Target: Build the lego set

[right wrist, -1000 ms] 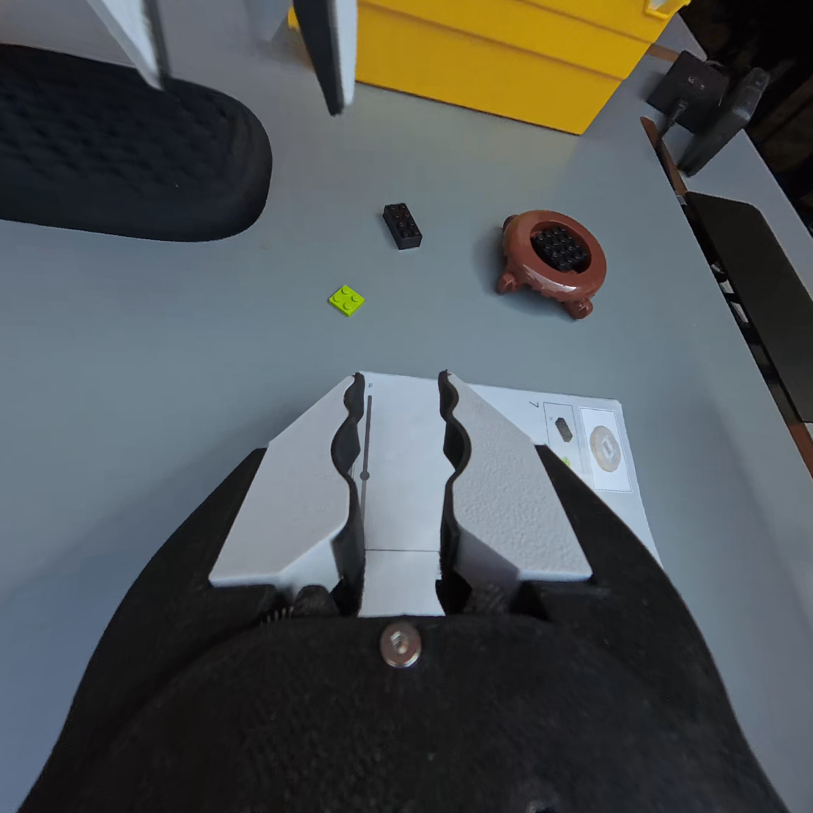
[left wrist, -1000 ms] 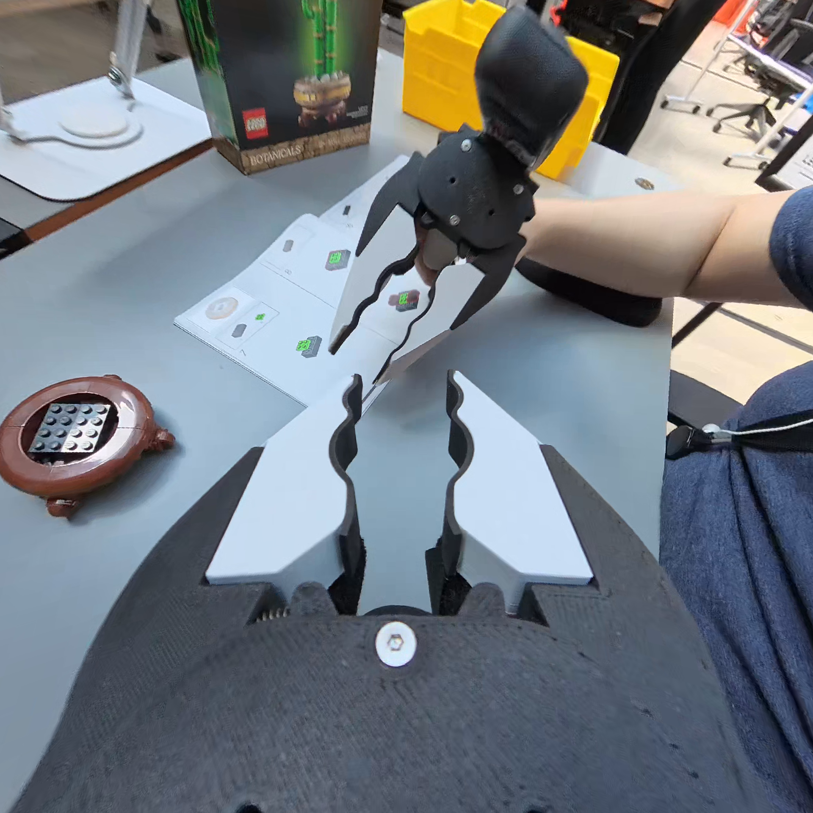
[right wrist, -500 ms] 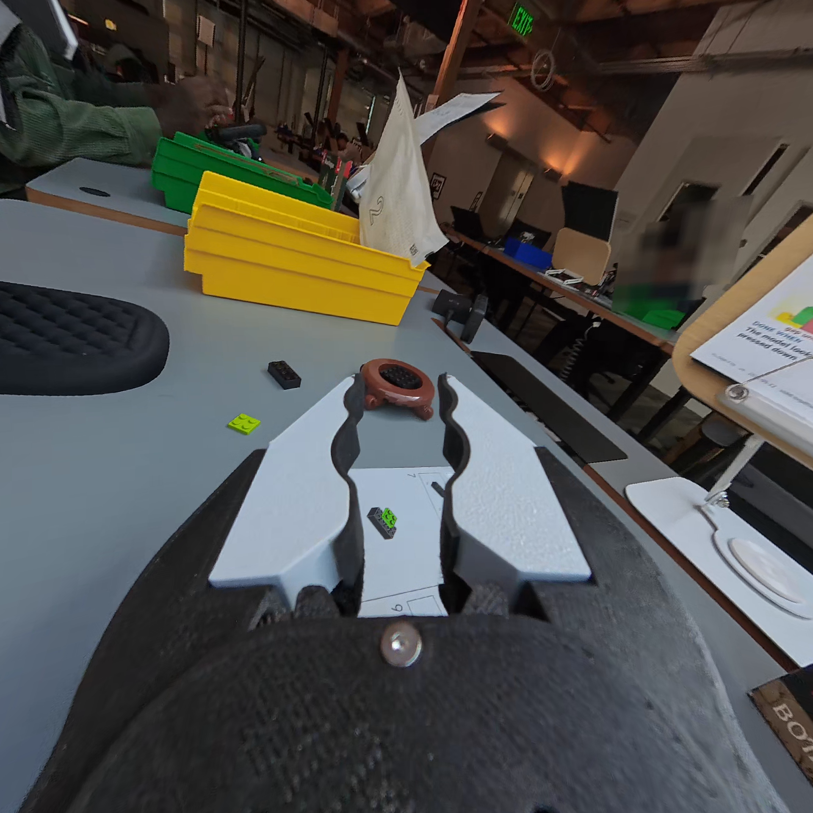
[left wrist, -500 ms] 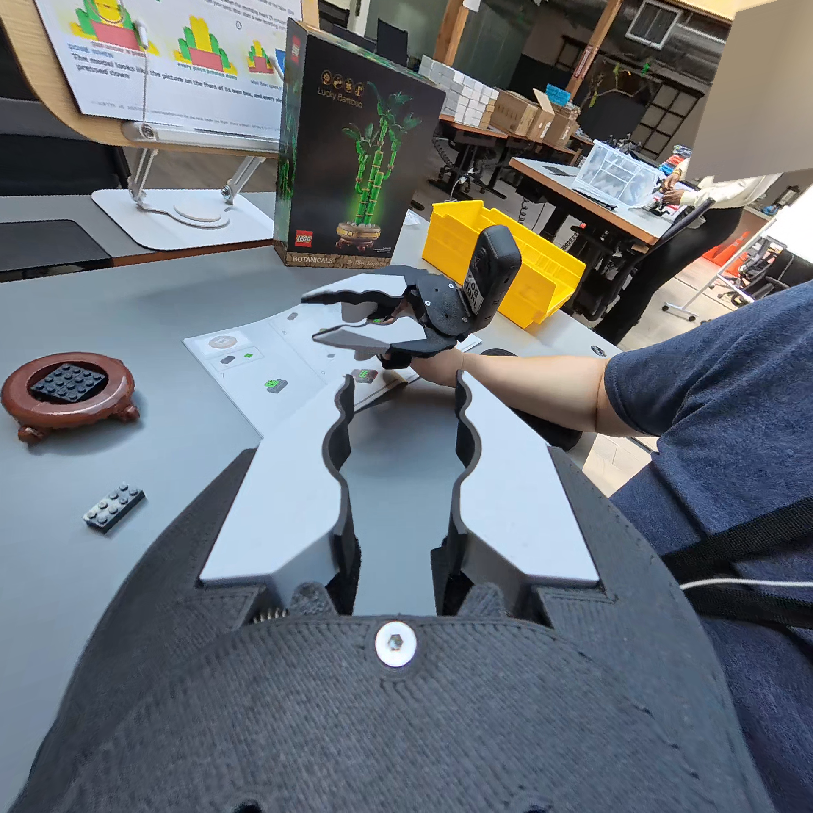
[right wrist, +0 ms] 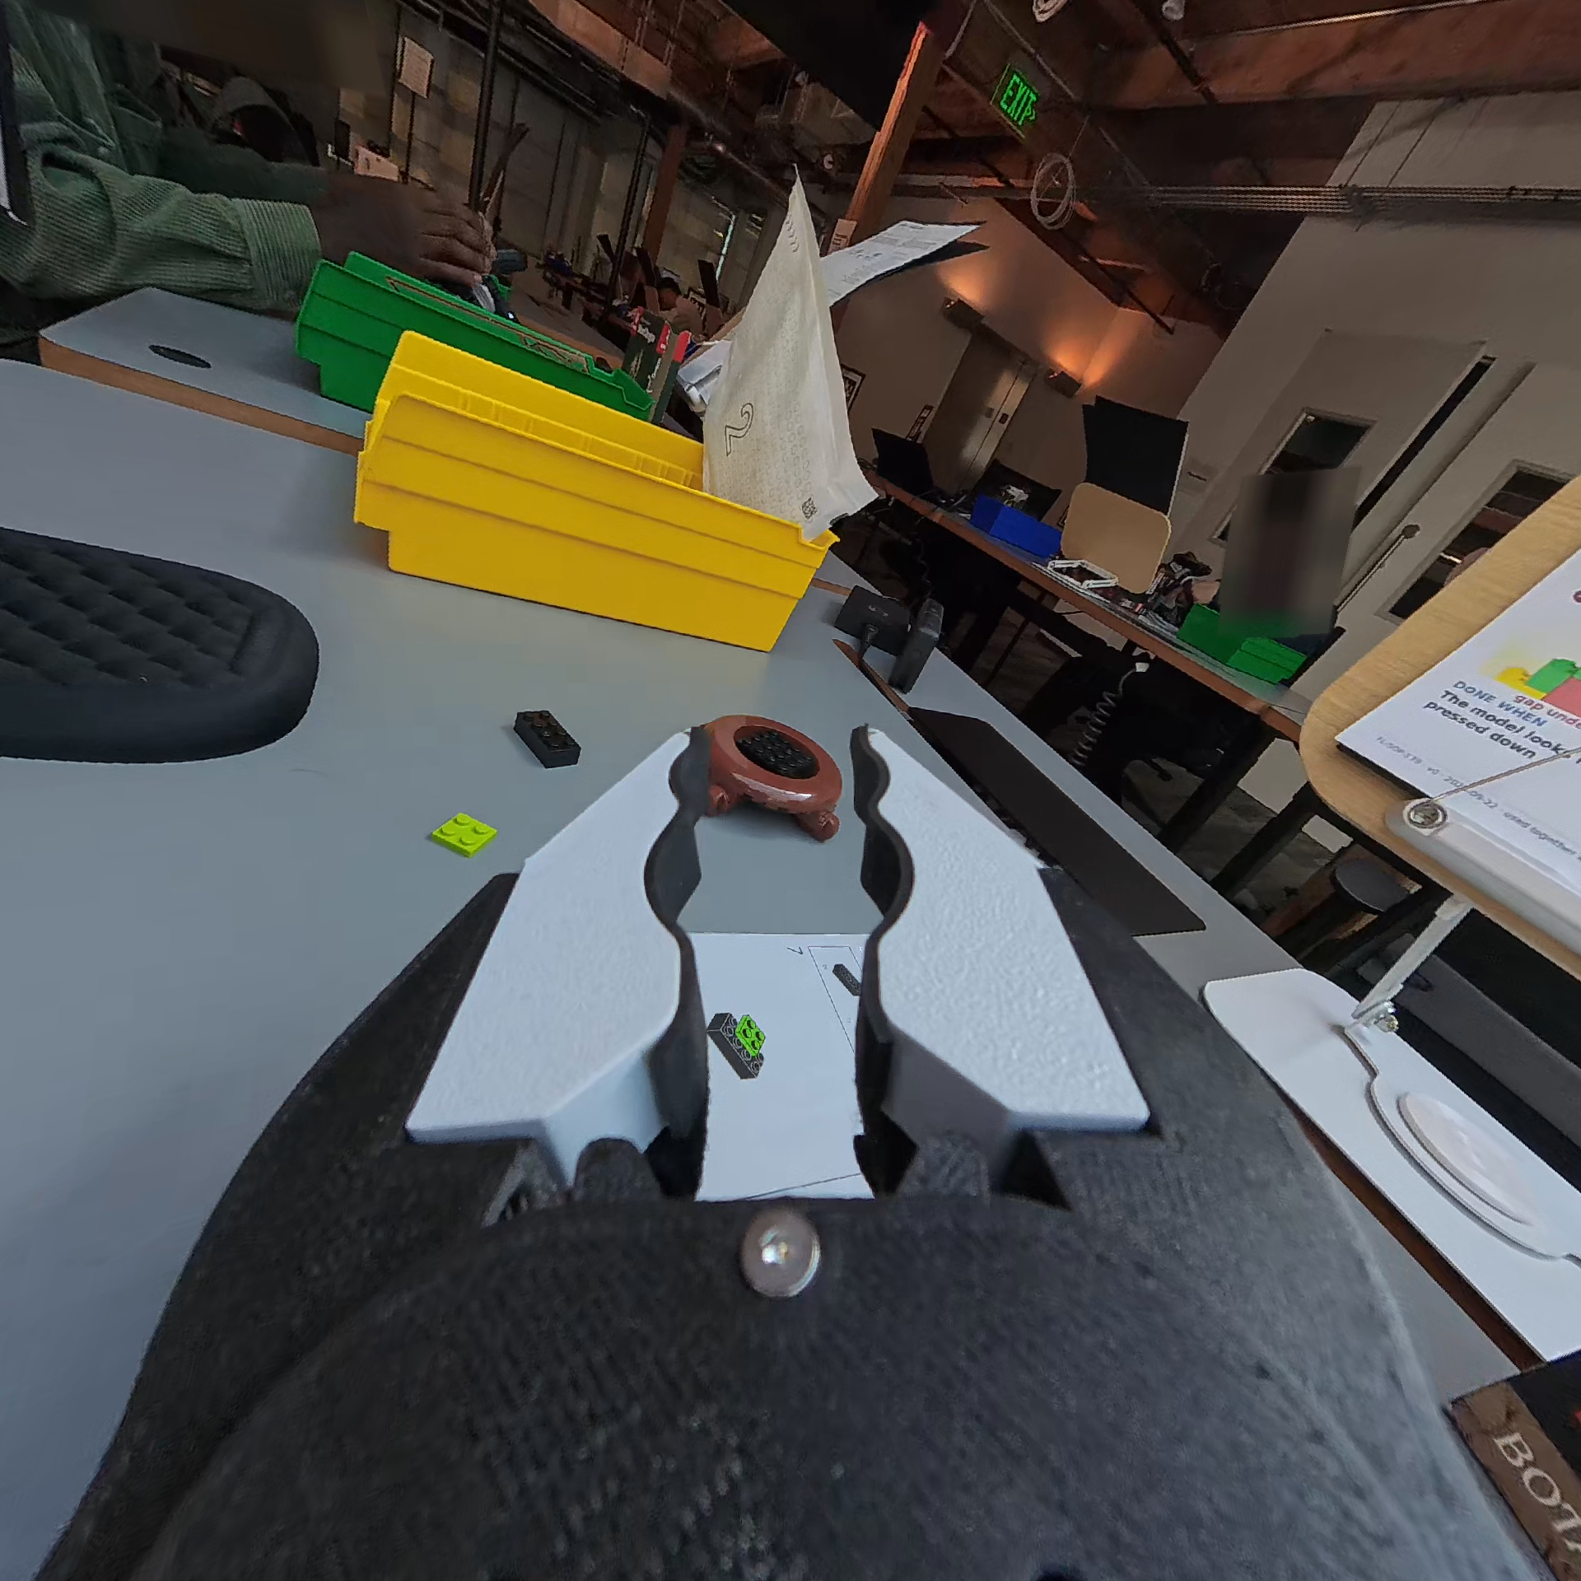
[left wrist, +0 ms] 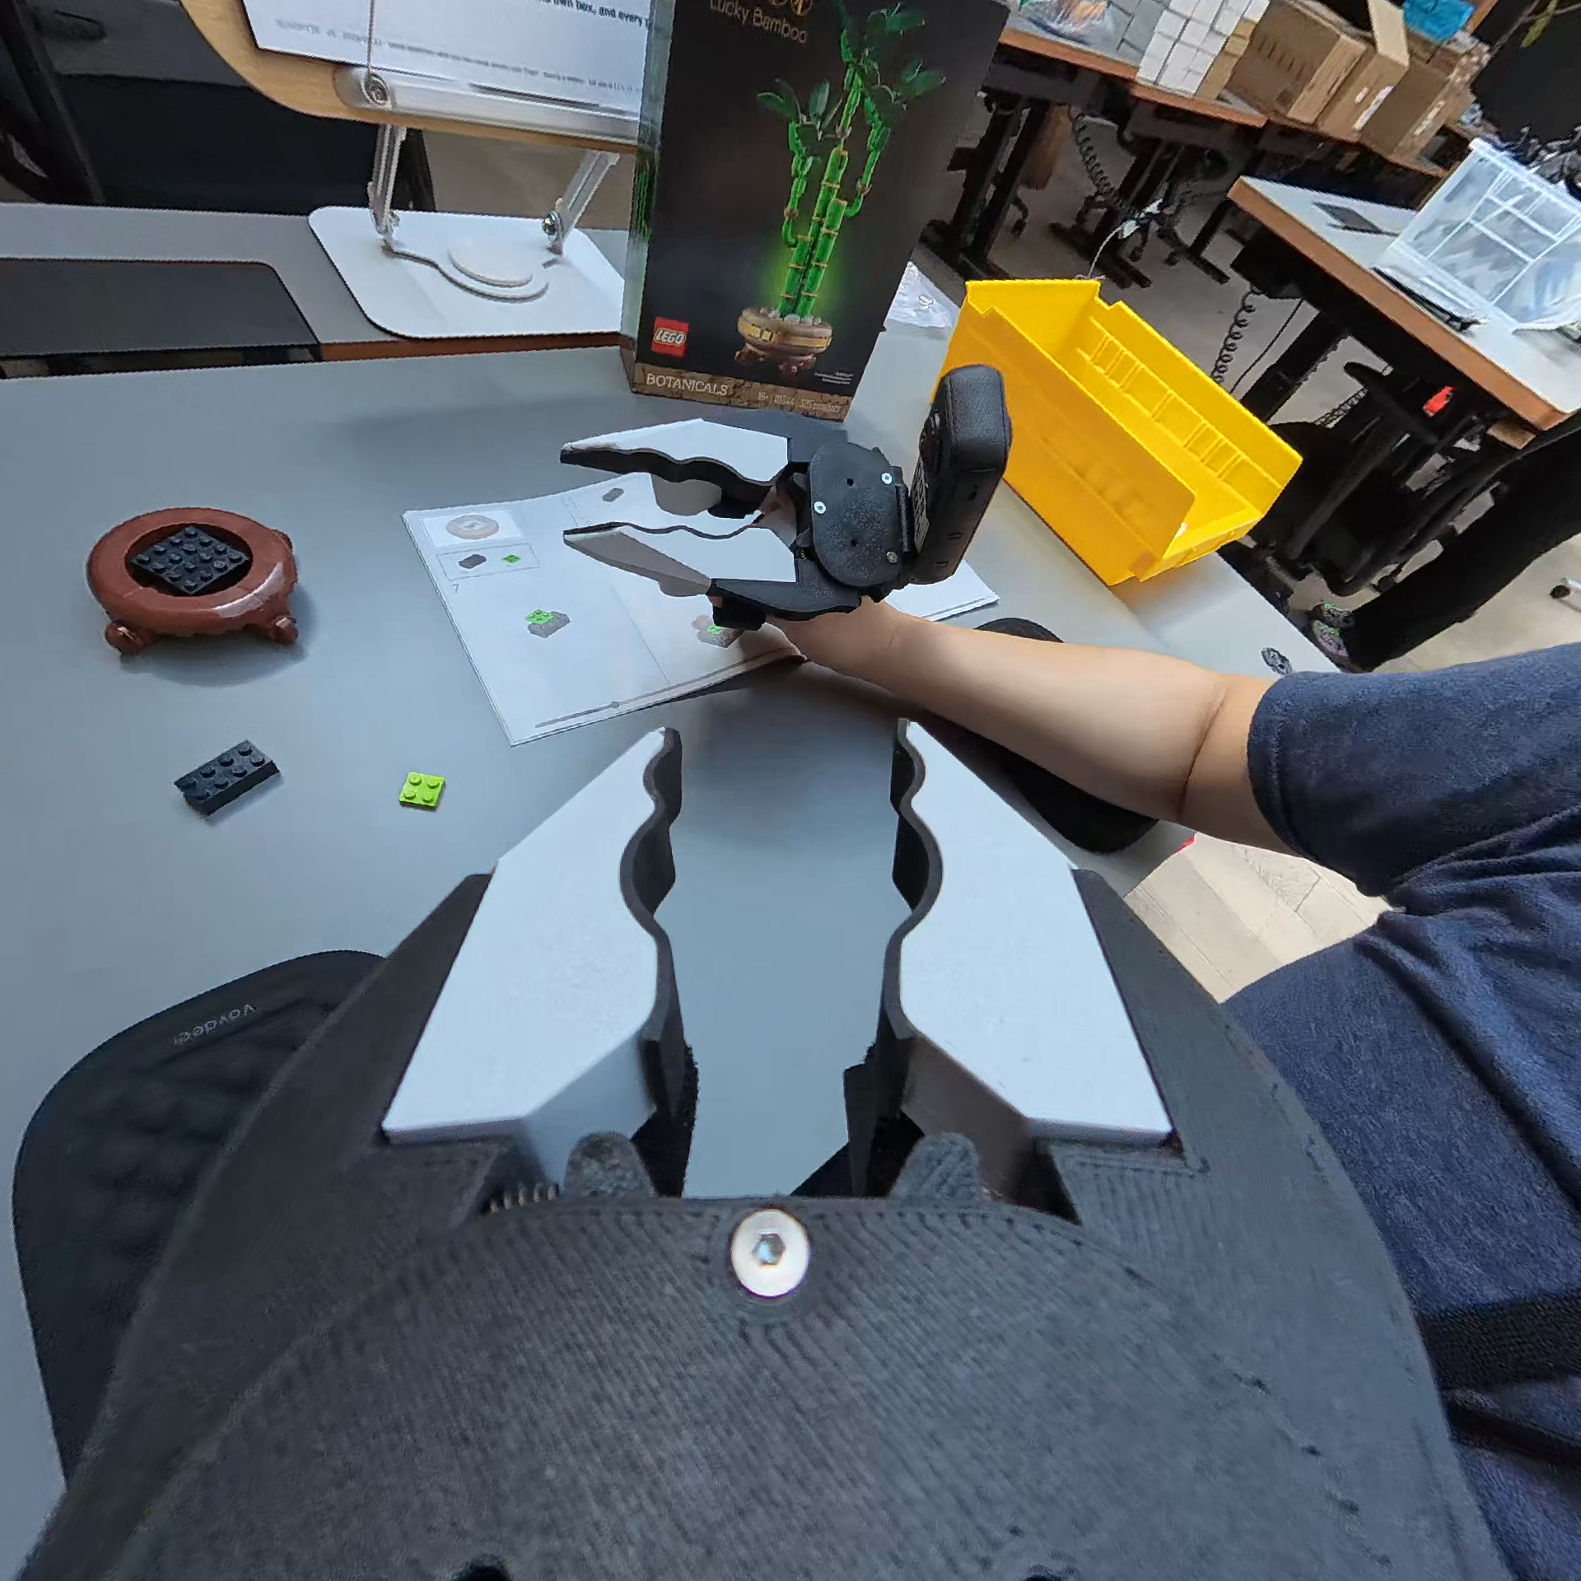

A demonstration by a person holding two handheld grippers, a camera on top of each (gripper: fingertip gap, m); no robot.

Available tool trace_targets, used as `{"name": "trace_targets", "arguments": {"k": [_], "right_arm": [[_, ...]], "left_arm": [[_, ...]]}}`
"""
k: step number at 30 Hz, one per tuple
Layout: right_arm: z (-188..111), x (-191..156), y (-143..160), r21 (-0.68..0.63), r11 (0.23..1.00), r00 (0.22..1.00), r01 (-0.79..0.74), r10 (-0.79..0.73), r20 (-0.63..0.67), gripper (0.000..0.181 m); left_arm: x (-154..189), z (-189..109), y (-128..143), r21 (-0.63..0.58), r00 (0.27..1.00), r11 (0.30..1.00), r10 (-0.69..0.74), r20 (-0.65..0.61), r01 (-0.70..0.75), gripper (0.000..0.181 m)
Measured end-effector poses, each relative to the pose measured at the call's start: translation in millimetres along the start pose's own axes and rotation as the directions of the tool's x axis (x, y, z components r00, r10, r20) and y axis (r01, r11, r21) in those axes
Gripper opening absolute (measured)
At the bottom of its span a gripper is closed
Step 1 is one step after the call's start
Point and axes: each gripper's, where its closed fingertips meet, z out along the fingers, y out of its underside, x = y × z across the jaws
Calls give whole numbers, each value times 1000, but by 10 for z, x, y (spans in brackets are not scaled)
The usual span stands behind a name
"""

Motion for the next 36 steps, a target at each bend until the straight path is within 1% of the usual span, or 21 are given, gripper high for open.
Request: {"name": "trace_targets", "arguments": {"k": [3,6,11,15,18,21,26,31,34,36], "right_arm": [[-61,55,-9,-9,998,998,-66,66,-18,33],[-128,154,-80,26,995,993,-99,101,-57,34],[-159,276,10,0,996,989,-91,90,-113,34],[-149,283,37,-10,996,990,-87,86,-109,34],[-146,270,8,0,996,992,-85,85,-94,33],[-147,271,-9,8,996,993,-84,84,-88,33],[-139,284,21,-3,995,992,-99,98,-84,34],[-136,286,35,-10,995,991,-103,101,-83,34],[-146,280,13,-3,995,991,-100,99,-85,34],[-143,256,0,-3,995,992,-98,97,-78,34]], "left_arm": [[90,72,-40,-16,997,999,32,73,-31,48],[213,132,-92,-10,989,998,71,129,-70,49],[444,145,-156,-17,975,993,119,185,-118,50],[529,95,-267,-31,957,986,166,237,-163,50],[592,88,-403,2,965,990,134,224,-138,49],[679,129,-473,33,980,994,93,176,-100,49],[707,191,-392,14,978,994,106,179,-111,49],[640,162,-349,-2,973,993,118,198,-120,49],[649,152,-344,5,979,994,107,173,-110,49],[634,176,-285,-8,980,993,116,162,-116,50]]}}
